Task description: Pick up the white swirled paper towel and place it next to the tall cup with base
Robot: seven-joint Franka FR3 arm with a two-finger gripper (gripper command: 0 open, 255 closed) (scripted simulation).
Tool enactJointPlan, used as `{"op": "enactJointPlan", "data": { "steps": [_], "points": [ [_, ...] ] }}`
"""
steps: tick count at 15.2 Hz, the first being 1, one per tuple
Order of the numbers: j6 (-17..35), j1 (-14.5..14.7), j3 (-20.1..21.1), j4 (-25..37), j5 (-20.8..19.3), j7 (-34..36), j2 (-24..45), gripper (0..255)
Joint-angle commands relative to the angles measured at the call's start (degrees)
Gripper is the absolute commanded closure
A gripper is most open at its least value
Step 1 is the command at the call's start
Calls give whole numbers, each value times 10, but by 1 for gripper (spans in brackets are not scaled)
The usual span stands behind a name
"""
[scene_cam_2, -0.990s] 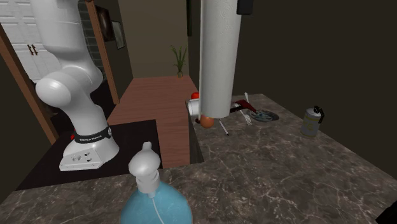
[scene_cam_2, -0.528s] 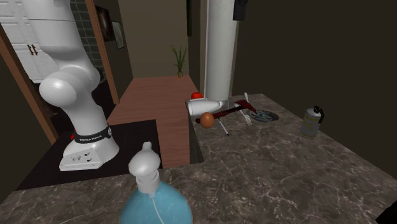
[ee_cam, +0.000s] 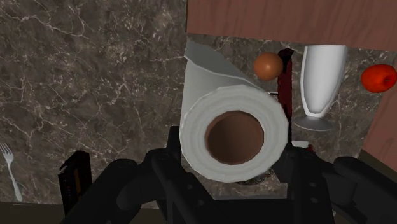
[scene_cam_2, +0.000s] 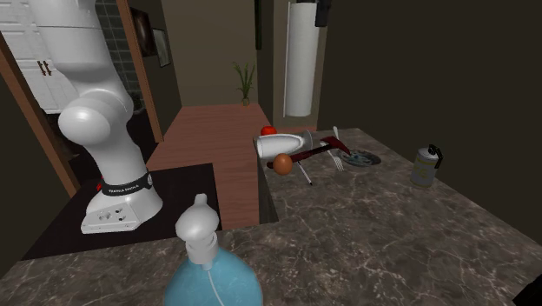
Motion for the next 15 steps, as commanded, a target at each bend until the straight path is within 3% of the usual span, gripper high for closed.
{"op": "enactJointPlan", "data": {
  "steps": [1,6,15],
  "points": [
    [2,15,14,0,1,30,2,255],
    [-6,46,44,27,9,93,24,255],
    [75,51,49,-87,-2,102,-11,255]
  ]
}}
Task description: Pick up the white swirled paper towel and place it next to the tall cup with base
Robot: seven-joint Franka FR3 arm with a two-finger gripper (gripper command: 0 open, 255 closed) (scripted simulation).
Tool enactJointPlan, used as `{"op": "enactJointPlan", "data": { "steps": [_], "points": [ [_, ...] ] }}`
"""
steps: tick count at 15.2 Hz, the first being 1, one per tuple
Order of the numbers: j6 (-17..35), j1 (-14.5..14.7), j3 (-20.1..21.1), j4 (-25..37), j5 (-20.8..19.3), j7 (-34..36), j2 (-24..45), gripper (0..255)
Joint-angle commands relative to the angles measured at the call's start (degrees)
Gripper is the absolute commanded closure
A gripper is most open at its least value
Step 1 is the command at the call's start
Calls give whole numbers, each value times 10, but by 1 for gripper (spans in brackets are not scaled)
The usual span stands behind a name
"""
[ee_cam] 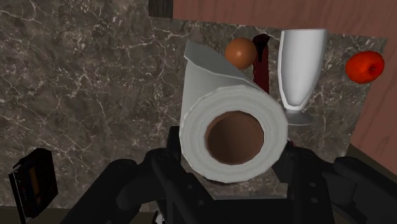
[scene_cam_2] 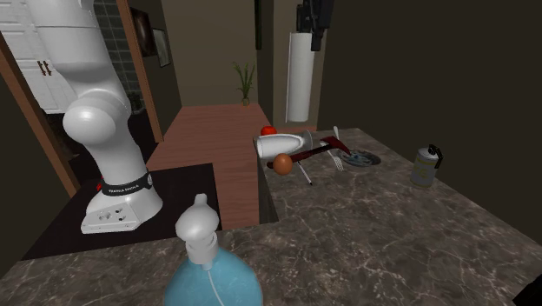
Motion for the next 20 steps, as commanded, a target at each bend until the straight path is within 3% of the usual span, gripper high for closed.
{"op": "enactJointPlan", "data": {
  "steps": [1,20],
  "points": [
    [16,0,0,-20,-1,0,-5,255],
    [167,1,1,-193,-9,8,-27,255]
  ]
}}
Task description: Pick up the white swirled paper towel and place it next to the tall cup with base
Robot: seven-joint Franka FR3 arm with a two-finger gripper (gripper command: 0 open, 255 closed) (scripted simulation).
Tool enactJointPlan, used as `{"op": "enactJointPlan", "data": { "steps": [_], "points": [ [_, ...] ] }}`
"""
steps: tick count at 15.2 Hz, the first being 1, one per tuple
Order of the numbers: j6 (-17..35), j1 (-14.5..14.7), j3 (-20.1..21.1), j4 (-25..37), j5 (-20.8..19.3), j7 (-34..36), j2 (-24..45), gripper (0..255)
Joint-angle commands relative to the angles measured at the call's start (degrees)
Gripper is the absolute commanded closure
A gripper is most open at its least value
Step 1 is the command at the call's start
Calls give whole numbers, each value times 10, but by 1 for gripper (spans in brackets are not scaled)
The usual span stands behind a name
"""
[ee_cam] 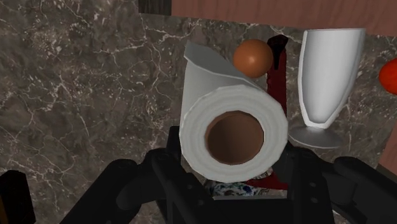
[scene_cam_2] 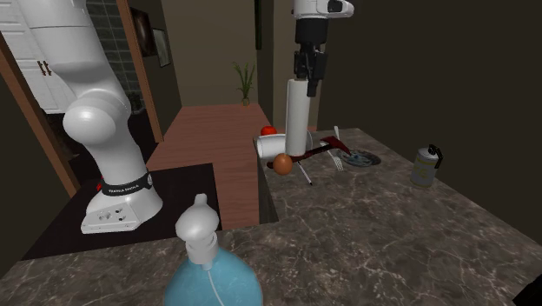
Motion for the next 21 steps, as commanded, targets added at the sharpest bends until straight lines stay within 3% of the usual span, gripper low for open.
{"op": "enactJointPlan", "data": {
  "steps": [1,21],
  "points": [
    [15,0,0,-11,1,0,3,255],
    [166,-2,-3,-132,10,-5,35,255]
  ]
}}
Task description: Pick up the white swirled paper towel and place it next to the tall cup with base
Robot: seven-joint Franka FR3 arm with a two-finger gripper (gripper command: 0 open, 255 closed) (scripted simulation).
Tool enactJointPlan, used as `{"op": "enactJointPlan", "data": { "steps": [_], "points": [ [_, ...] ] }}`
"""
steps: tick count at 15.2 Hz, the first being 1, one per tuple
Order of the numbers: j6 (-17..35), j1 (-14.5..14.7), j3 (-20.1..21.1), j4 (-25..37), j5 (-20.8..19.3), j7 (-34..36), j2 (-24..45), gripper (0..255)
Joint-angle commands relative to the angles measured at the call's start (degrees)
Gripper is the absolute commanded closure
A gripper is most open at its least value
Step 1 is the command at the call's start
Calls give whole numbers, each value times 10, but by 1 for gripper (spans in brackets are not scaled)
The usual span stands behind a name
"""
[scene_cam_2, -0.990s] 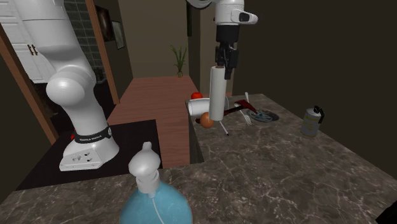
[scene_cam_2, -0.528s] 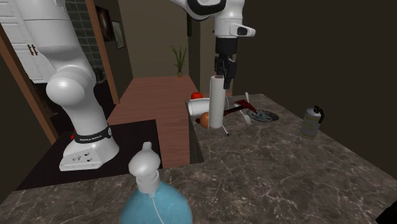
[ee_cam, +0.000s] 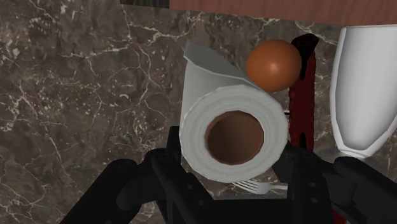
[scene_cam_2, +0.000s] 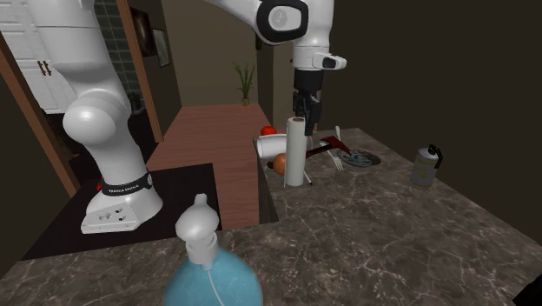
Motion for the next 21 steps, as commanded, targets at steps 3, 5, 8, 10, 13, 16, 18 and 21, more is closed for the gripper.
{"op": "enactJointPlan", "data": {
  "steps": [3,5,8,10,13,16,18,21],
  "points": [
    [24,-1,-1,-17,2,-2,8,255],
    [24,-1,-1,-16,3,-2,8,255],
    [24,-1,-1,-16,3,-2,8,255],
    [24,-1,-1,-16,3,-2,8,255],
    [24,-1,-1,-16,3,-2,8,0],
    [24,-1,-1,-16,3,-2,8,0],
    [-13,0,0,9,-2,1,-5,0],
    [-47,1,1,34,-4,3,-14,0]
  ]
}}
